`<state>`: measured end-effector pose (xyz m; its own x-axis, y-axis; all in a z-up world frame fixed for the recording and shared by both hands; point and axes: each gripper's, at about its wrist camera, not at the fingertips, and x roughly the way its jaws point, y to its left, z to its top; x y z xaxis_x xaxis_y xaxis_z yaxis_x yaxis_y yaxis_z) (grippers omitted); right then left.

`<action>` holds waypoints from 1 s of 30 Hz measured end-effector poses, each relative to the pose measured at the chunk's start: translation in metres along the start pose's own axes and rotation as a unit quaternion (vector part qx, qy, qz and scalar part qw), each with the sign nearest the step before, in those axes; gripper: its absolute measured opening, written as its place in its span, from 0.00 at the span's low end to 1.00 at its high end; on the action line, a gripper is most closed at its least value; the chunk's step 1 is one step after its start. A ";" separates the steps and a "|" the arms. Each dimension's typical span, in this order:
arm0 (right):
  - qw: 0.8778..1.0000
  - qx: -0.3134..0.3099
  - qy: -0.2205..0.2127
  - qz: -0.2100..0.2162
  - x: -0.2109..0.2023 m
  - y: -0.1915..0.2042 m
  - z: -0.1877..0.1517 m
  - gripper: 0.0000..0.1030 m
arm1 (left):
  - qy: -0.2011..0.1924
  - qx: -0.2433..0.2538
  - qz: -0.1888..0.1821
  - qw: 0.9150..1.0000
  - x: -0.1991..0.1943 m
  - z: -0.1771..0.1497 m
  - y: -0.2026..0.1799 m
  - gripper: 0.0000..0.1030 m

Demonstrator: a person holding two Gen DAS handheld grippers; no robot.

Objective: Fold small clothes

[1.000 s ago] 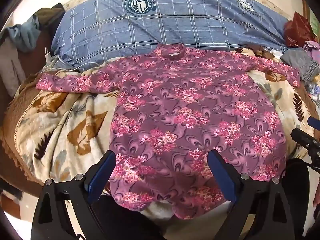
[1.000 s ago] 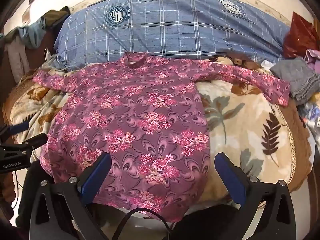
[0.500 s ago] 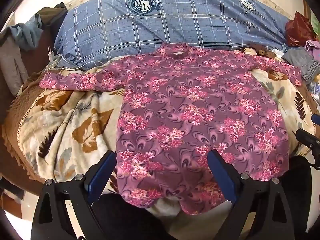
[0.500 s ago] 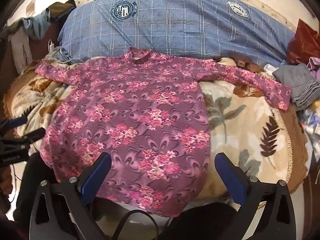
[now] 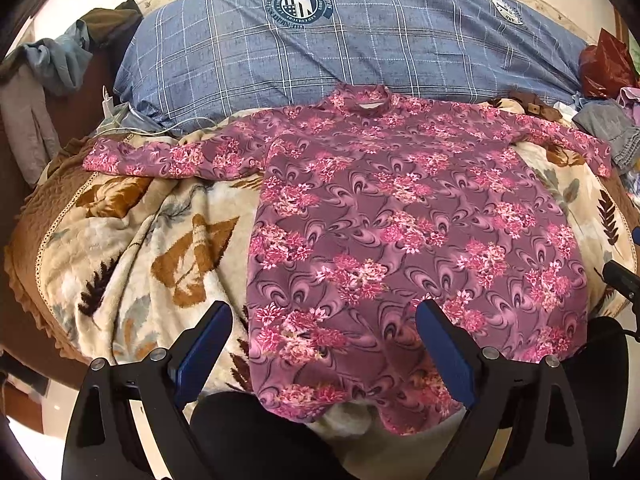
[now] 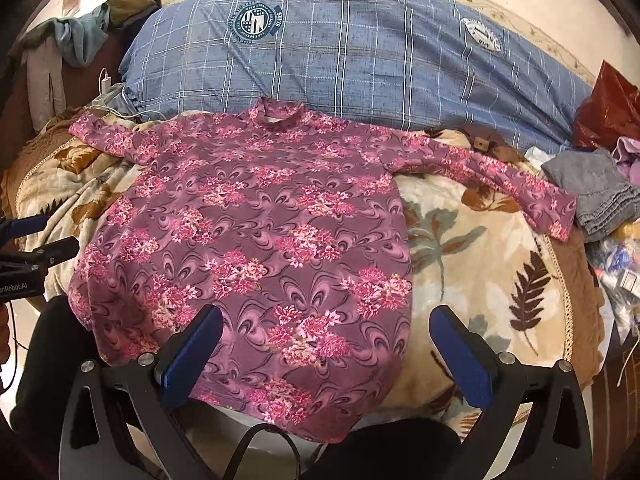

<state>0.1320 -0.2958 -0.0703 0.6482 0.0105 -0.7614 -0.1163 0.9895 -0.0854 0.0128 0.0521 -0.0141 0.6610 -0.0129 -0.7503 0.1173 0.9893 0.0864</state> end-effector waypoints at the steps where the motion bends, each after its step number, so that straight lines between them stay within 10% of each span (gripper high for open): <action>1: 1.000 0.002 -0.002 0.000 0.000 0.000 0.000 1.00 | -0.001 -0.001 0.000 1.000 0.001 0.000 0.000 0.91; 30: 0.998 0.039 -0.044 -0.010 -0.025 0.016 0.016 1.00 | -0.049 -0.044 -0.017 0.998 -0.039 -0.012 0.002 0.91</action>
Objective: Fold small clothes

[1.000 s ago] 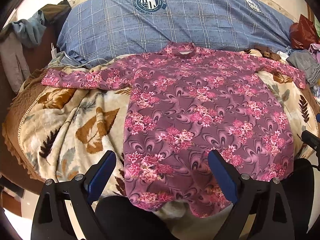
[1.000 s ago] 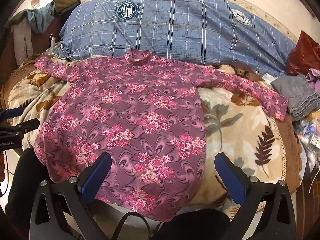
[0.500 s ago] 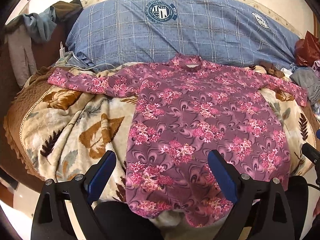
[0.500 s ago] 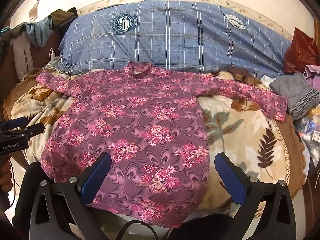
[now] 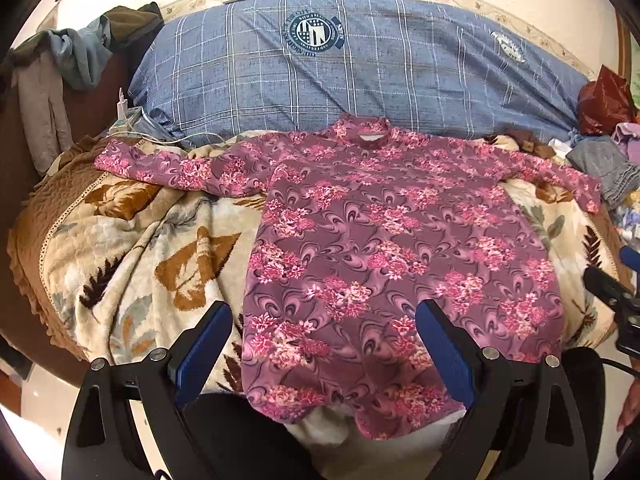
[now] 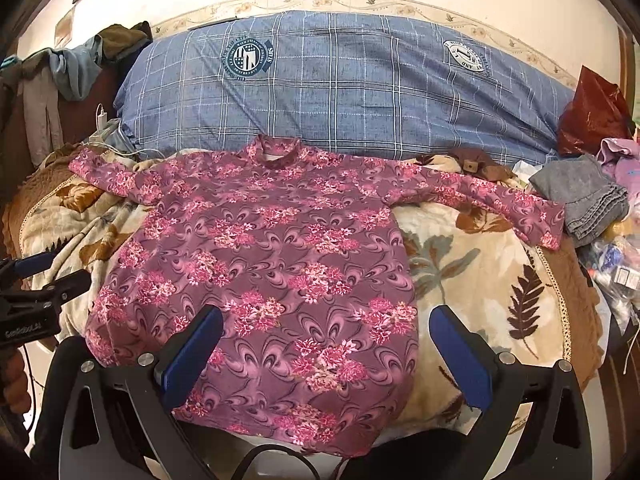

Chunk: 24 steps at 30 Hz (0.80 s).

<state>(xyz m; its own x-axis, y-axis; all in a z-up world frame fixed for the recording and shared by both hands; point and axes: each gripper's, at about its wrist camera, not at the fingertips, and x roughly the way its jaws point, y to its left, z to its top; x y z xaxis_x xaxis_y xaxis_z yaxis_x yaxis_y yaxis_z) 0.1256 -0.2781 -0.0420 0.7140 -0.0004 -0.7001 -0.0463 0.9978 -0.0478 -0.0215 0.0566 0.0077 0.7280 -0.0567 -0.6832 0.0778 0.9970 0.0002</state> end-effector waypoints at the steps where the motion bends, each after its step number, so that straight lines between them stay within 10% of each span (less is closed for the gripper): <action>1: 1.000 0.003 0.001 0.000 -0.001 0.000 0.000 1.00 | -0.003 -0.002 -0.003 1.000 -0.004 -0.001 0.001 0.91; 24: 1.000 0.014 0.007 -0.002 0.003 -0.008 -0.004 1.00 | 0.016 0.005 0.013 1.000 0.010 -0.005 -0.010 0.91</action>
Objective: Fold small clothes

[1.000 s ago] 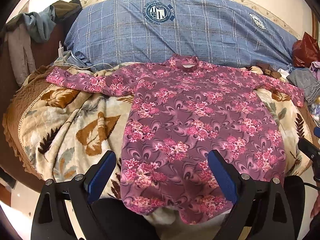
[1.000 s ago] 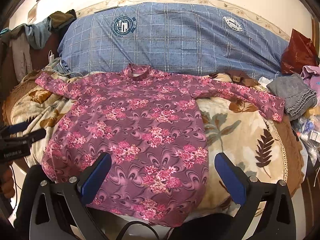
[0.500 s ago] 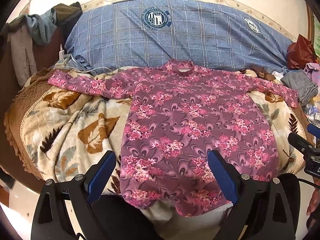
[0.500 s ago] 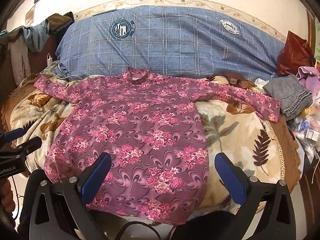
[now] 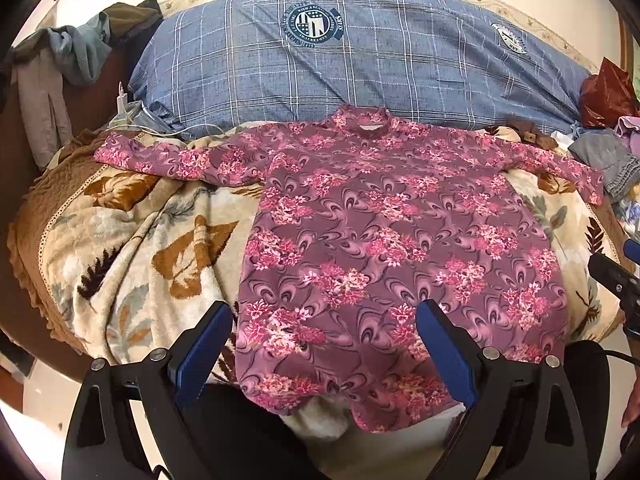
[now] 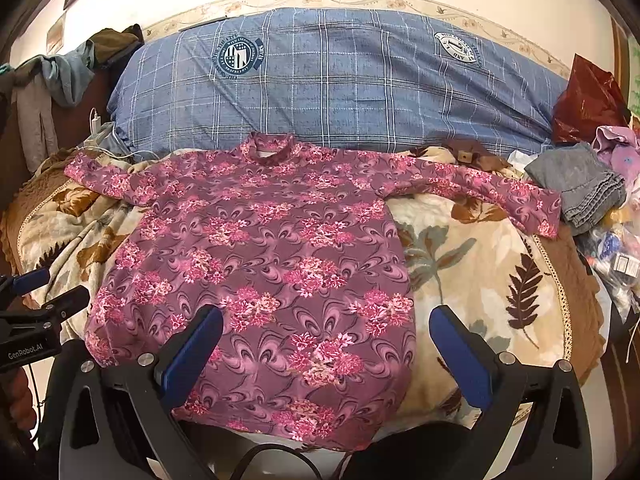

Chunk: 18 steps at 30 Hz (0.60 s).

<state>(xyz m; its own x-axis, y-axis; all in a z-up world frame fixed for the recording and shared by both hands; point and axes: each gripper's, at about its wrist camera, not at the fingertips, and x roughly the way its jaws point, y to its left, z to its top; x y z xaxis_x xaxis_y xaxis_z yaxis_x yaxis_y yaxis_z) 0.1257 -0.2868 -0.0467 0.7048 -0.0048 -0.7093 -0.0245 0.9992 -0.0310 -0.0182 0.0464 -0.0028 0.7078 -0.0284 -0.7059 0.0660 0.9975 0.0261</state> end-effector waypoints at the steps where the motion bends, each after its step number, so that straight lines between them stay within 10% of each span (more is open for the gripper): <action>1: 1.000 0.000 0.000 -0.001 0.001 -0.001 0.000 1.00 | 0.001 0.000 0.001 1.000 0.001 0.000 0.001 0.91; 18: 0.999 0.027 0.018 0.014 0.019 -0.021 -0.006 1.00 | 0.032 -0.010 0.003 0.999 0.029 0.006 0.002 0.91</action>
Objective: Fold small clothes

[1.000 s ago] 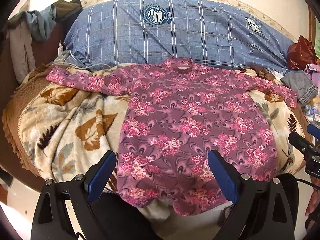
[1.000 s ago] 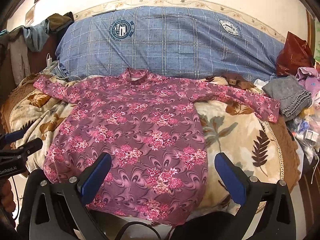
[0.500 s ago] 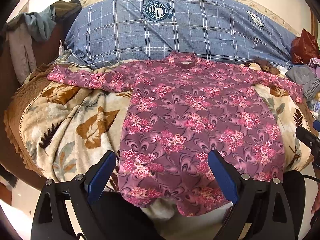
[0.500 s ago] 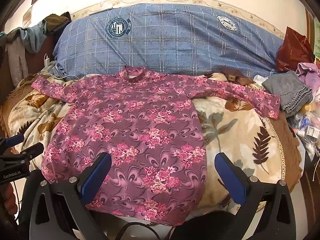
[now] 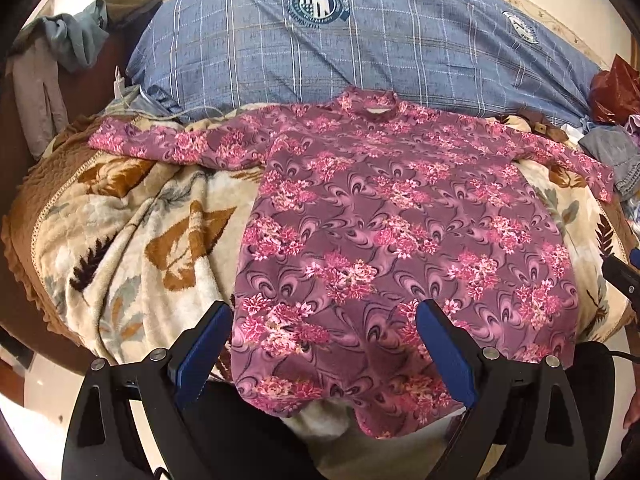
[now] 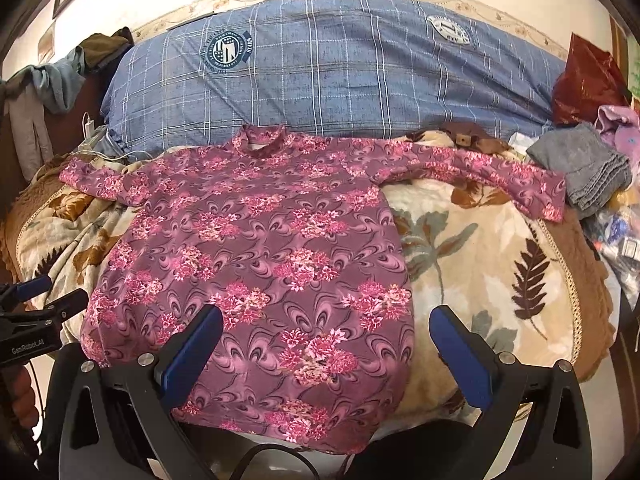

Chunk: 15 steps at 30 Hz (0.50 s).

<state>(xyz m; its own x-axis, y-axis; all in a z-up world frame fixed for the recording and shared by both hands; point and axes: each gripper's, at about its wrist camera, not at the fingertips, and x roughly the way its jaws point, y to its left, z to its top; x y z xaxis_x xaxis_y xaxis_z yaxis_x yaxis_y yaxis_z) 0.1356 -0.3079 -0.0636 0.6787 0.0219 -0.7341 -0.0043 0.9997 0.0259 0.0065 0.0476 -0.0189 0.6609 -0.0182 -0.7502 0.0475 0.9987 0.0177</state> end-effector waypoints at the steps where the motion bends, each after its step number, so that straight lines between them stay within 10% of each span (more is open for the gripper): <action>1: 1.000 0.003 0.002 -0.001 0.002 -0.004 -0.001 1.00 | 0.006 -0.002 0.000 1.000 0.003 0.002 0.002 0.91; 15: 0.989 0.135 0.048 -0.026 0.034 -0.131 -0.022 0.97 | 0.113 -0.113 0.040 0.986 0.068 0.033 0.110 0.90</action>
<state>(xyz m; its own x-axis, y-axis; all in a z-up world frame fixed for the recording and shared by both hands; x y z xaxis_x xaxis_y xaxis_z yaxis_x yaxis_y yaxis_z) 0.1434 -0.4382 -0.1069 0.6000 -0.0146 -0.7999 0.2343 0.9592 0.1582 0.0812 0.1548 -0.0461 0.4708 0.0474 -0.8810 -0.1833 0.9820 -0.0452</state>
